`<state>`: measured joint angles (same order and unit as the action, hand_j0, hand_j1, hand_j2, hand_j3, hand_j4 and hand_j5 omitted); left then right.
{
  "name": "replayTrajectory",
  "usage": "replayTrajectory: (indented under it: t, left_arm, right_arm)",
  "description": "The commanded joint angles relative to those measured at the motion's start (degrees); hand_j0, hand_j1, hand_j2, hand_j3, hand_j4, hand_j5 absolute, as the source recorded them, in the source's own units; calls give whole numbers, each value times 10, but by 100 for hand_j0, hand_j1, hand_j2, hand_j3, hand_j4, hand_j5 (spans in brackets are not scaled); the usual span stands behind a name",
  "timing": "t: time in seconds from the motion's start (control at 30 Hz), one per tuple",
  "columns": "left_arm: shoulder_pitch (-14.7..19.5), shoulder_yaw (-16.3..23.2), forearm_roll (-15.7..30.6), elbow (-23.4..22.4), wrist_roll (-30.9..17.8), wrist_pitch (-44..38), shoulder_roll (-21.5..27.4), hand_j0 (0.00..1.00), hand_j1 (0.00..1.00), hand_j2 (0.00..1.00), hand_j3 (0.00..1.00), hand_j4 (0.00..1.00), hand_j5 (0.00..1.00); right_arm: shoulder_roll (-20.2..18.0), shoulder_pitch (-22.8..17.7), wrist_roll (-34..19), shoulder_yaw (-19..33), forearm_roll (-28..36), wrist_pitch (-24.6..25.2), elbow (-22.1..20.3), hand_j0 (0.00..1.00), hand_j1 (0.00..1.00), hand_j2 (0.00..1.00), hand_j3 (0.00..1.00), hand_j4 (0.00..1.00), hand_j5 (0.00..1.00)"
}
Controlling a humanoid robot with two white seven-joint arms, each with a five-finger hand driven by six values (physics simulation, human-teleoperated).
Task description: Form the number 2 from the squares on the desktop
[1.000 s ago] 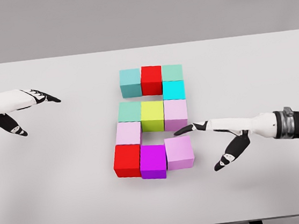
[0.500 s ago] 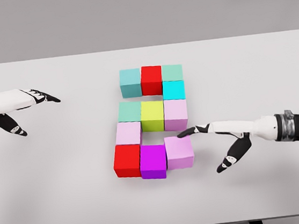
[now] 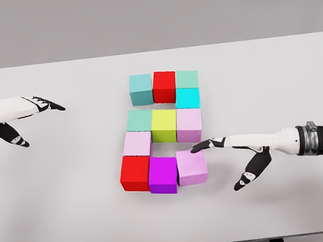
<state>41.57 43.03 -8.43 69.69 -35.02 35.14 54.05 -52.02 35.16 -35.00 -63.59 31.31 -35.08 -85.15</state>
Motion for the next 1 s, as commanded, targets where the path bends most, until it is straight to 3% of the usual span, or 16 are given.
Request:
replayTrajectory:
  t: [0.0, 0.33, 0.57, 0.83, 0.97]
  left_arm:
    - [0, 0, 3, 0, 0, -1, 0, 100, 100, 100, 100, 100, 100]
    - [0, 0, 3, 0, 0, -1, 1, 100, 100, 100, 100, 100, 100]
    - [0, 0, 3, 0, 0, -1, 0, 100, 100, 100, 100, 100, 100]
    - [0, 0, 3, 1, 0, -1, 1, 100, 100, 100, 100, 100, 100]
    - [0, 0, 3, 1, 0, -1, 0, 100, 100, 100, 100, 100, 100]
  right_arm:
    - [-2, -1, 0, 0, 4, 1, -7, 100, 100, 100, 100, 100, 100]
    - [-32, -18, 0, 0, 3, 1, -40, 100, 100, 100, 100, 100, 100]
    - [-31, -18, 0, 3, 2, 1, -56, 100, 100, 100, 100, 100, 100]
    - [-29, -10, 0, 79, 5, 1, -35, 100, 100, 100, 100, 100, 100]
    - [-101, -13, 0, 133, 8, 1, 10, 100, 100, 100, 100, 100, 100]
